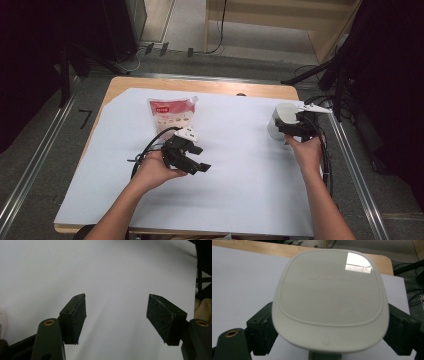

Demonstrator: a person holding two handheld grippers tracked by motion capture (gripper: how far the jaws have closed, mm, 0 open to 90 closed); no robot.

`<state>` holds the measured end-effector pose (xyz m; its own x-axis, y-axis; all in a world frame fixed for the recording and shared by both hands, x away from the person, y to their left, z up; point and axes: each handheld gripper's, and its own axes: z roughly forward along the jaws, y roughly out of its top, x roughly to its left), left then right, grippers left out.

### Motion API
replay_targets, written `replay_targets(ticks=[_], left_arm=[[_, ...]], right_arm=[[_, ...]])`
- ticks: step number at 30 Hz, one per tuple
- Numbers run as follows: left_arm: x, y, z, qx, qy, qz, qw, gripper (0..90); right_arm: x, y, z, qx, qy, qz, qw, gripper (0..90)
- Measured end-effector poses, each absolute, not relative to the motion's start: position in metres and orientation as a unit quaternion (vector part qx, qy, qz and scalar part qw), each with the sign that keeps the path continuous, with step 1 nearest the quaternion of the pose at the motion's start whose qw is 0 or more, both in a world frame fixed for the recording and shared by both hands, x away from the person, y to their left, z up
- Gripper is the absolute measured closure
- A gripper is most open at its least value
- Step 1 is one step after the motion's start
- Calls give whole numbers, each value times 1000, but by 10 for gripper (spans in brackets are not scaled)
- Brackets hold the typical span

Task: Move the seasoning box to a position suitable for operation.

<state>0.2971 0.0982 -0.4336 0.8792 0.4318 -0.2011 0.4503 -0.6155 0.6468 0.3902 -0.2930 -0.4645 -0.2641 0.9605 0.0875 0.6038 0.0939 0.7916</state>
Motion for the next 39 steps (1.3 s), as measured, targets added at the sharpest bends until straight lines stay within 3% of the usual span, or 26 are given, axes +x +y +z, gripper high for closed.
replay_targets(ticks=[9,16,39], left_arm=[[291,105,-434,897,254,-12,361,330],[289,110,-433,895,255,-7,366,330],[291,112,-432,892,256,-8,373,334]], right_arm=[[402,-292,-476,565,698,378,225,131],[404,-288,-483,554,706,368,244,141],[395,-286,-465,551,708,373,236,150]])
